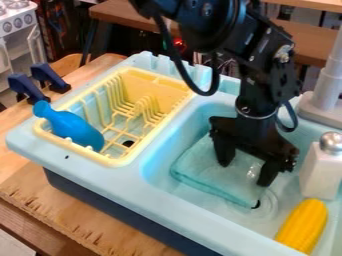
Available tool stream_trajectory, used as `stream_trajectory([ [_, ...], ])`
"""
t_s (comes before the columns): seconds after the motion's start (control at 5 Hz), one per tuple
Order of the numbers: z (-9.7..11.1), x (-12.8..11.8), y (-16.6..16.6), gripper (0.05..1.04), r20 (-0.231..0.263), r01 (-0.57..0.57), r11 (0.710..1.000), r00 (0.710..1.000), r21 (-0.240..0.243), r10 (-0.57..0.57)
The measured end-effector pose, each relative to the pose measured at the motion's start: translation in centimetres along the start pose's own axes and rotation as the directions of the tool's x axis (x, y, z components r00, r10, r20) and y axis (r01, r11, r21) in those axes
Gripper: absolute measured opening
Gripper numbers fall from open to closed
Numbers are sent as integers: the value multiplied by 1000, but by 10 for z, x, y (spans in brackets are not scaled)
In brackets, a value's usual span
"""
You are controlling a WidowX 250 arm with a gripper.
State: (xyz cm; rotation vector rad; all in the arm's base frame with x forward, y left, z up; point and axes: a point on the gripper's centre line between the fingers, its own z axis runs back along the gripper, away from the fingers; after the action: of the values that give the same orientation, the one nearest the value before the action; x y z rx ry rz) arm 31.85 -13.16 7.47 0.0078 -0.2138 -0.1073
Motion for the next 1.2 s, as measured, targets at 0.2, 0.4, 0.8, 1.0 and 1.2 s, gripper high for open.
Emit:
stream_trajectory([
  [0.2,5,-35,2,1001,-60,-66,997,996,-36,64],
  [0.4,8,-62,12,1001,-114,-120,992,987,-44,114],
  [0.8,16,-88,9,1001,-163,-107,993,982,-47,98],
  [1.0,17,-89,10,1001,-163,-109,993,981,-47,100],
  [1.2,24,-87,18,1001,-159,-117,992,981,-40,109],
])
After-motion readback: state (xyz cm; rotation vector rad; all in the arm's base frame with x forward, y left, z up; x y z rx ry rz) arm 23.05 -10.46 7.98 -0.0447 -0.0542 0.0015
